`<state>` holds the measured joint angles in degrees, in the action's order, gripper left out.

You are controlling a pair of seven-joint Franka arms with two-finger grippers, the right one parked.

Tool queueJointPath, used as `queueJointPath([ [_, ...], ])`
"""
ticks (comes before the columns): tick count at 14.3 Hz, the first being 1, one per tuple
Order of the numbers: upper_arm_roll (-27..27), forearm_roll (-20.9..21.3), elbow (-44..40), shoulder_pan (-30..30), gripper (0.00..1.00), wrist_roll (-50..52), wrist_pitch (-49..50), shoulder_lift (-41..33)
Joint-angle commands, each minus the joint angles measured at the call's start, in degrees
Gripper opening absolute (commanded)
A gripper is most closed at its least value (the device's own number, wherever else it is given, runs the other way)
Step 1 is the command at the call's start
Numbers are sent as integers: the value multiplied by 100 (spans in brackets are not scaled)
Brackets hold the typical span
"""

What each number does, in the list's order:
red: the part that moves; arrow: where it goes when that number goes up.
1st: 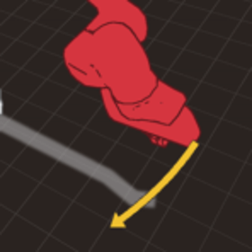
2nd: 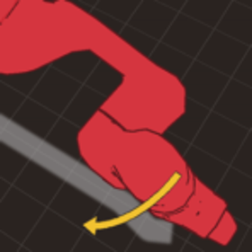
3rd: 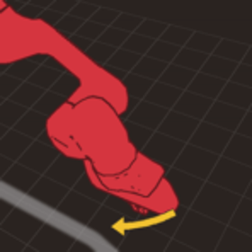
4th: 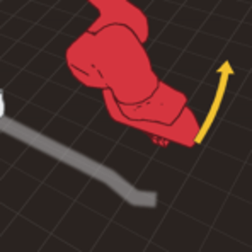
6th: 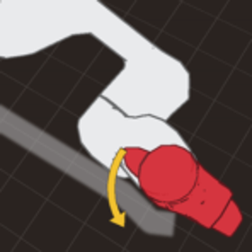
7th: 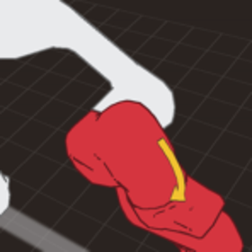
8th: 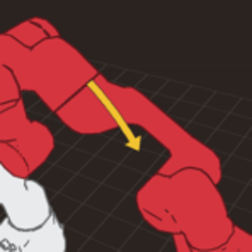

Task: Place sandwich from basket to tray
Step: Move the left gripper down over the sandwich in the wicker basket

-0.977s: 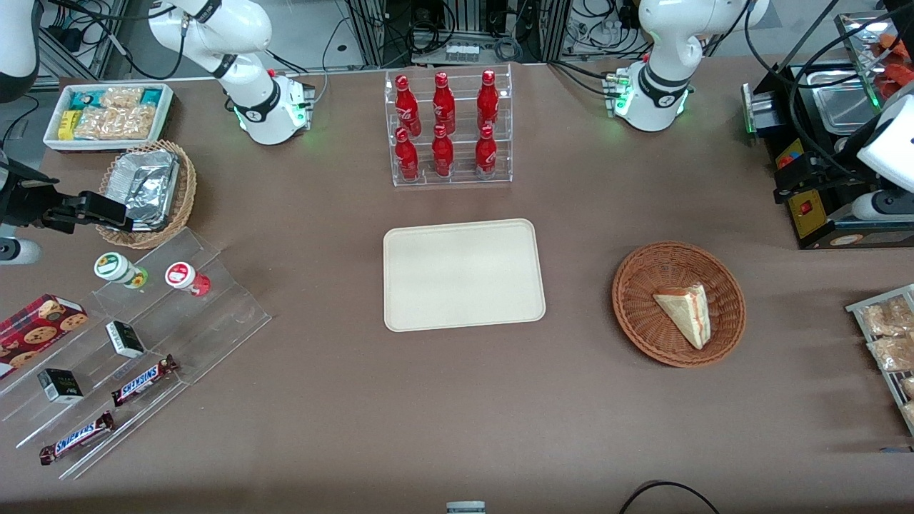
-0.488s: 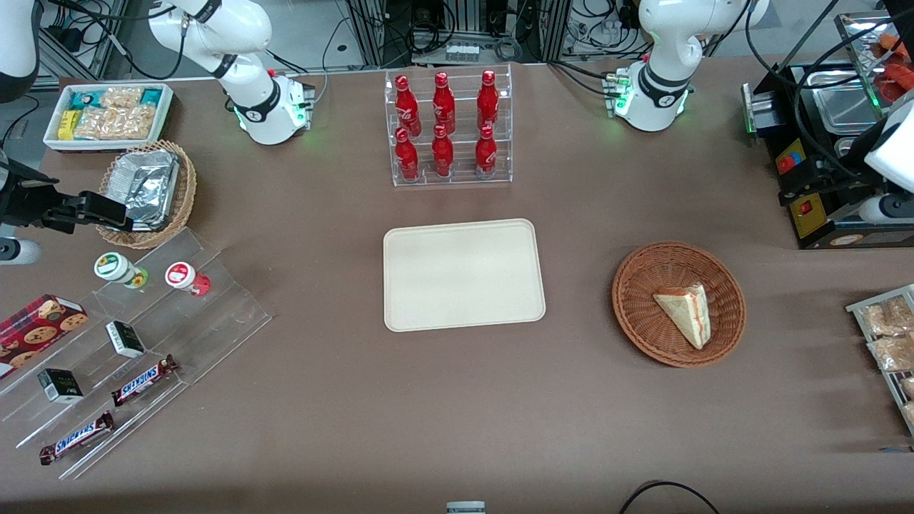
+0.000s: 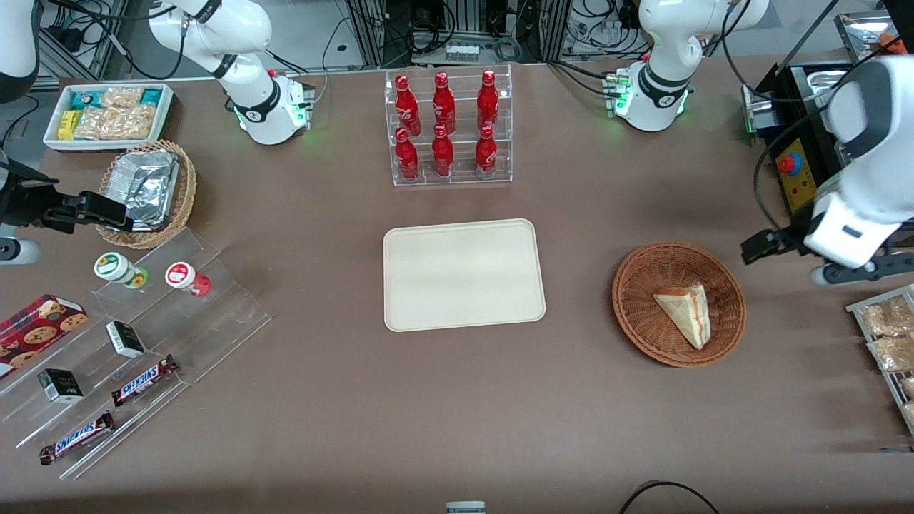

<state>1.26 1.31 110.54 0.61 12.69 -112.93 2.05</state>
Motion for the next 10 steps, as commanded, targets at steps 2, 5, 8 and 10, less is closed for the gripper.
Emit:
queueJointPath([
  [2, 15, 1, 1100, -87, 100, 1137, -1360, -144],
  [5, 32, -61, 1593, -96, 100, 1568, -2451, 84],
  [8, 41, -61, 1585, -193, 100, 1772, -2847, 479],
  [10, 50, -61, 1594, -210, 100, 1816, -3145, 708],
])
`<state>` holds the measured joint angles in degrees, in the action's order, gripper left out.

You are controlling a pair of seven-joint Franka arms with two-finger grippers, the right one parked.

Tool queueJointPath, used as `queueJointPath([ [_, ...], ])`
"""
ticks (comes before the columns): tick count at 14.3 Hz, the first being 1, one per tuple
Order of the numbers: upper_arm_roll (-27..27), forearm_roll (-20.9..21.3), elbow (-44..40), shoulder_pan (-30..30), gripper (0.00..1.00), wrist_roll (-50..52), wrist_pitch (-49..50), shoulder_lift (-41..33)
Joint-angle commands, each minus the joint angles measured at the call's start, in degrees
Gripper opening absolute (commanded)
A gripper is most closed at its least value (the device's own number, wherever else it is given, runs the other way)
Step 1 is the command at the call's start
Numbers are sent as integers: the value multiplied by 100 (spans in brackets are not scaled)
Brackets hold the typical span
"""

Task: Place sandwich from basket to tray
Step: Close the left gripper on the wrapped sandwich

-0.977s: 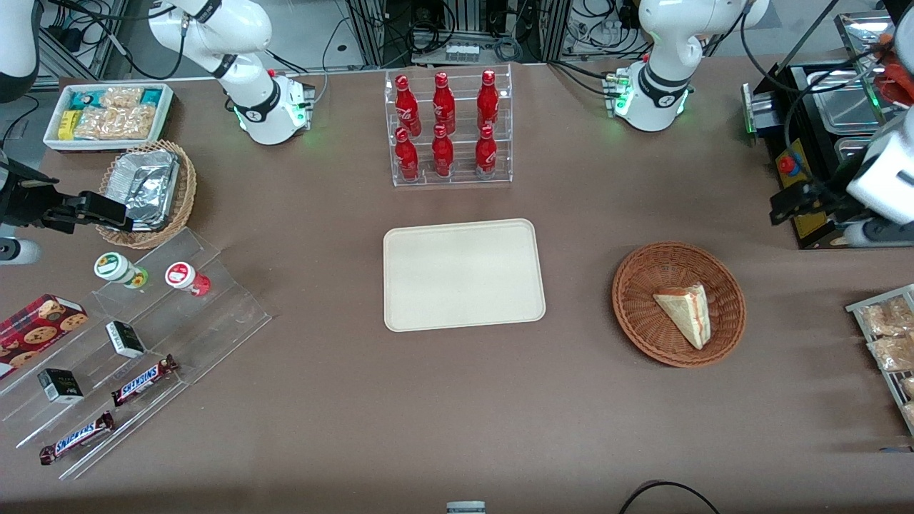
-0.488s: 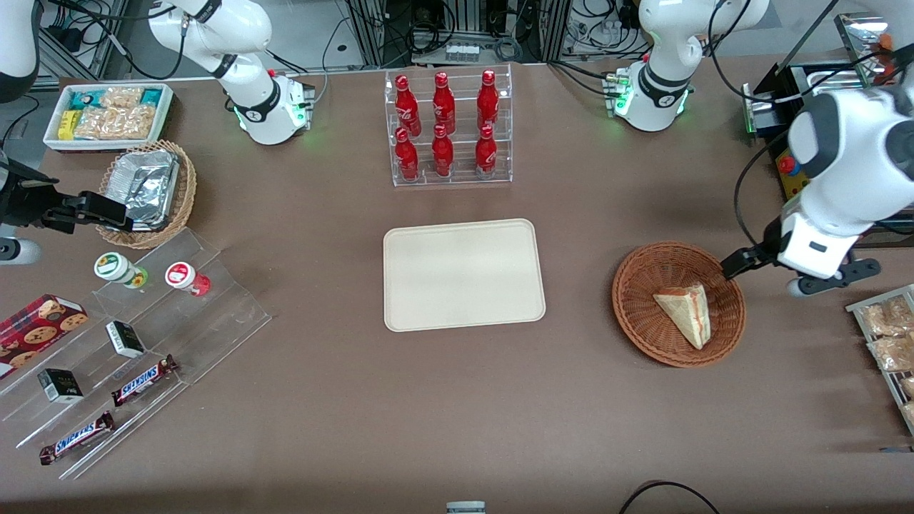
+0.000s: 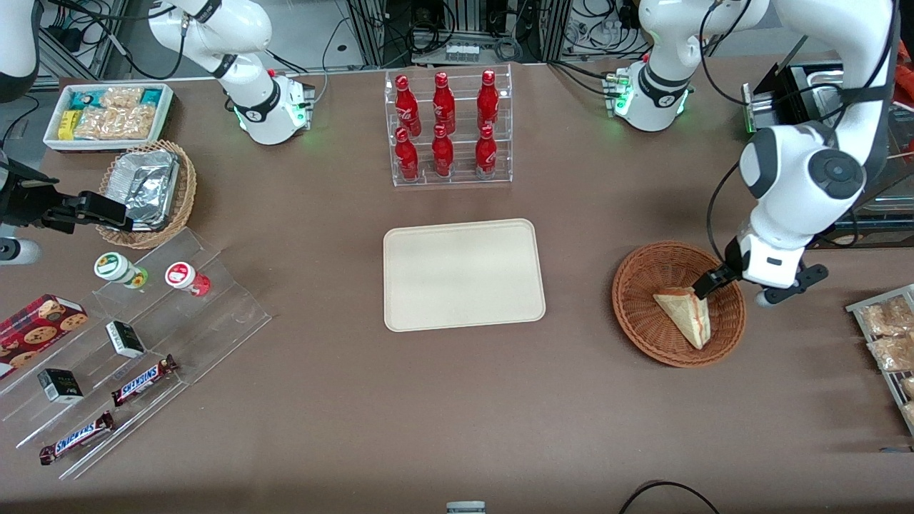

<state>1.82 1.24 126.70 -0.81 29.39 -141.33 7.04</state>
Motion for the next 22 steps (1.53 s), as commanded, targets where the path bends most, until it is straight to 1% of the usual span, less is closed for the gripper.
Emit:
queueJointPath([
  [1, -6, -53, -13, -103, 100, 251, -464, 289],
  [4, -6, -53, 4, -165, 100, 305, -737, 544],
  [7, -6, -27, 22, -165, 100, 278, -764, 737],
  [14, -15, 8, 127, -156, 100, 261, -764, 913],
  [15, -15, 17, 119, -156, 98, 261, -764, 931],
  [16, -15, 17, 101, -156, 89, 269, -764, 949],
  [17, -15, 17, 92, -165, 60, 296, -764, 966],
  [18, -15, 17, 75, -165, 36, 296, -756, 958],
  [19, -15, 8, 31, -165, 19, 296, -756, 958],
  [20, -15, 17, -13, -156, 7, 278, -747, 958],
  [21, -24, 26, -48, -165, 0, 261, -738, 958],
  [22, -24, 52, -101, -165, 0, 243, -686, 931],
])
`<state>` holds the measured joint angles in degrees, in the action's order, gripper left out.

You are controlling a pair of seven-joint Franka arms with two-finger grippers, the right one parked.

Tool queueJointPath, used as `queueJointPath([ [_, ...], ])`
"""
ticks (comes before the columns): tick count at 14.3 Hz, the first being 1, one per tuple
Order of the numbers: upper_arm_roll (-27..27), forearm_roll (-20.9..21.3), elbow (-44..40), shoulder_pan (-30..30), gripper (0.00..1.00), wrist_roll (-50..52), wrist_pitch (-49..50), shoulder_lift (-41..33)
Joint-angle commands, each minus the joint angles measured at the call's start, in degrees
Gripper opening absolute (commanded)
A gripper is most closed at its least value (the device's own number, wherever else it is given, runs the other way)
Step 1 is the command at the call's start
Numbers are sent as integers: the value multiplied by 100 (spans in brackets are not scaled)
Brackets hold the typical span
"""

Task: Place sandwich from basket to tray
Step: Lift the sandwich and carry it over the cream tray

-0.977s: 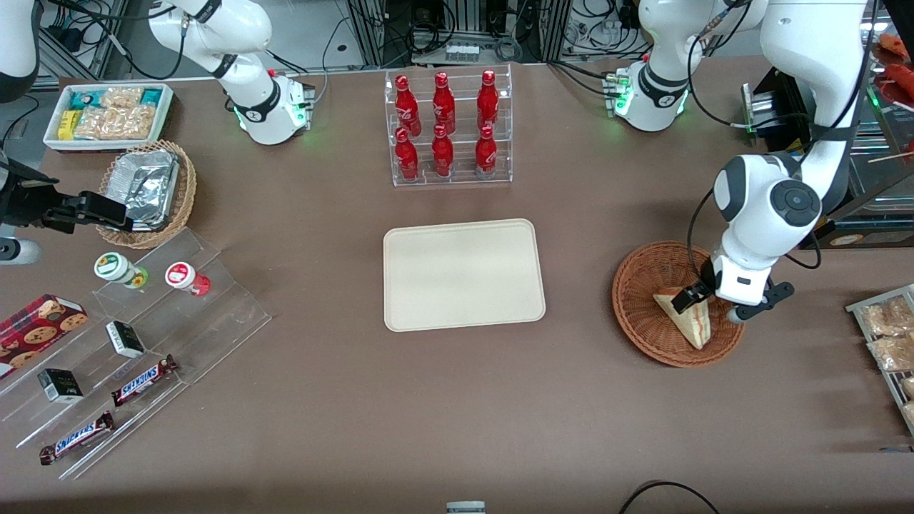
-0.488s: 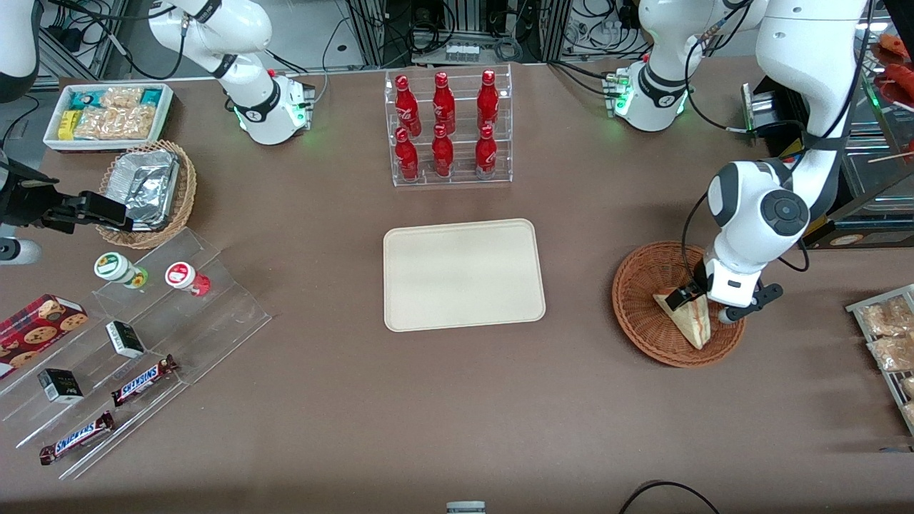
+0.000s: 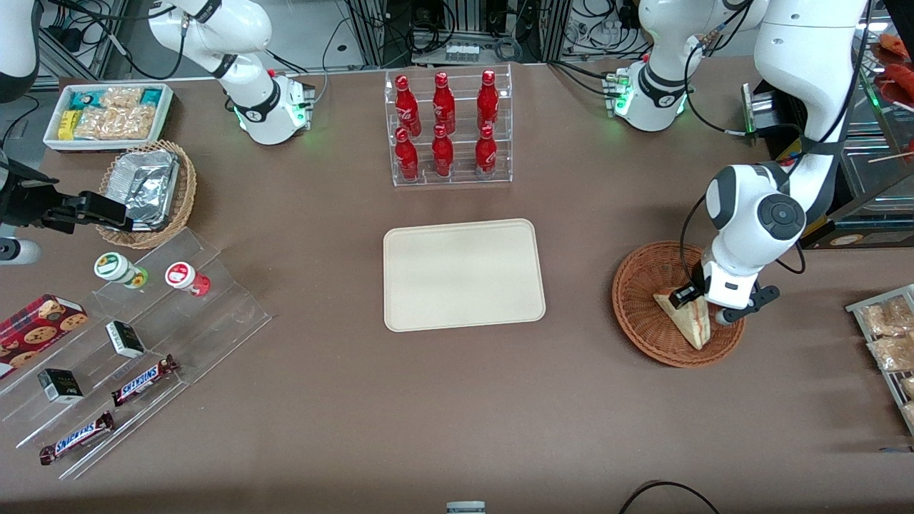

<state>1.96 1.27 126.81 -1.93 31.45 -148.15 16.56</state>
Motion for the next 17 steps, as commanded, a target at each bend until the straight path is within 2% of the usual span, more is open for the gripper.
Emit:
queueJointPath([
  [1, -37, 49, -130, -53, 0, 28, 84, -91],
  [3, -29, 58, -366, -53, 0, -60, 574, -241],
  [6, -20, 66, -1121, -193, 0, -341, 1952, -443],
  [10, 147, 181, -2263, -685, 0, -307, 3404, -453],
  [13, 410, 163, -2617, -1133, 0, 26, 3592, -400],
  [17, 551, 181, -3117, -2134, 0, 746, 3574, 91],
])
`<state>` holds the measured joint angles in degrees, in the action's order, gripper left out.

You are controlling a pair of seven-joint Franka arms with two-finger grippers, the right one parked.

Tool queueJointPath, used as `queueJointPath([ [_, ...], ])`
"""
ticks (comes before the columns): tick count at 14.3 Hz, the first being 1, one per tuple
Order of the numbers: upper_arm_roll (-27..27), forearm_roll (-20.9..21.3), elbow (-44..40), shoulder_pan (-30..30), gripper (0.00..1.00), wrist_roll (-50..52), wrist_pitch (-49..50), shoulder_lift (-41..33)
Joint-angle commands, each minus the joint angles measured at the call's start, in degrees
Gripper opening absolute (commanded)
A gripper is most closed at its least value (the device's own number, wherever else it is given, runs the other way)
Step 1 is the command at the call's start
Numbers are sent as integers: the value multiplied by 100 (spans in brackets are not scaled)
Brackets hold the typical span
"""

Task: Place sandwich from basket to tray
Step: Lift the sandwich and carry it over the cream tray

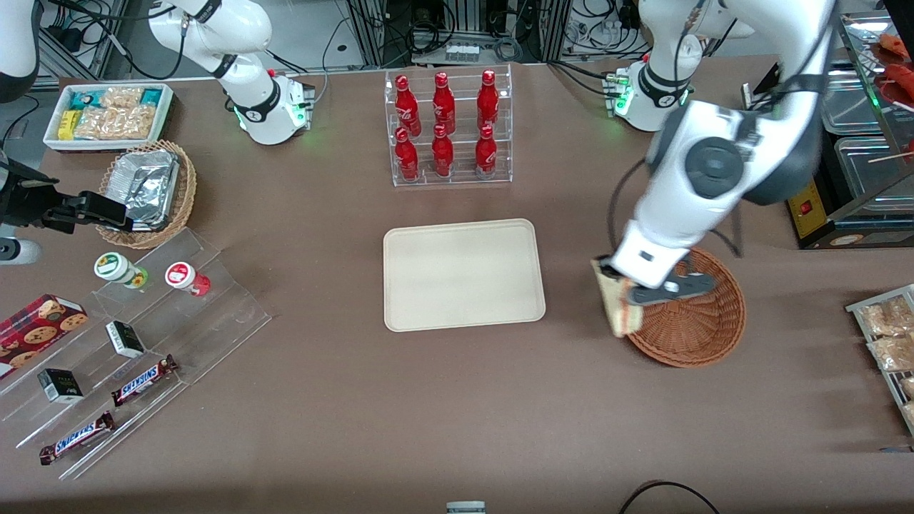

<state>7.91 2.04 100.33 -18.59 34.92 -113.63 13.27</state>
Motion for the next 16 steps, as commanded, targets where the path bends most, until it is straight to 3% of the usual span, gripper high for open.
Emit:
queueJointPath([
  [1, -44, 104, -619, -687, 0, 576, 105, 588],
  [5, -53, 121, -1199, -1523, 0, 1121, 52, 1361],
  [10, -70, 165, -1244, -2147, 0, 1403, -484, 1915],
  [13, -62, 612, -1235, -2385, 0, 1999, -922, 2223],
  [16, -62, 648, -1235, -2561, 0, 2107, -1213, 2478],
])
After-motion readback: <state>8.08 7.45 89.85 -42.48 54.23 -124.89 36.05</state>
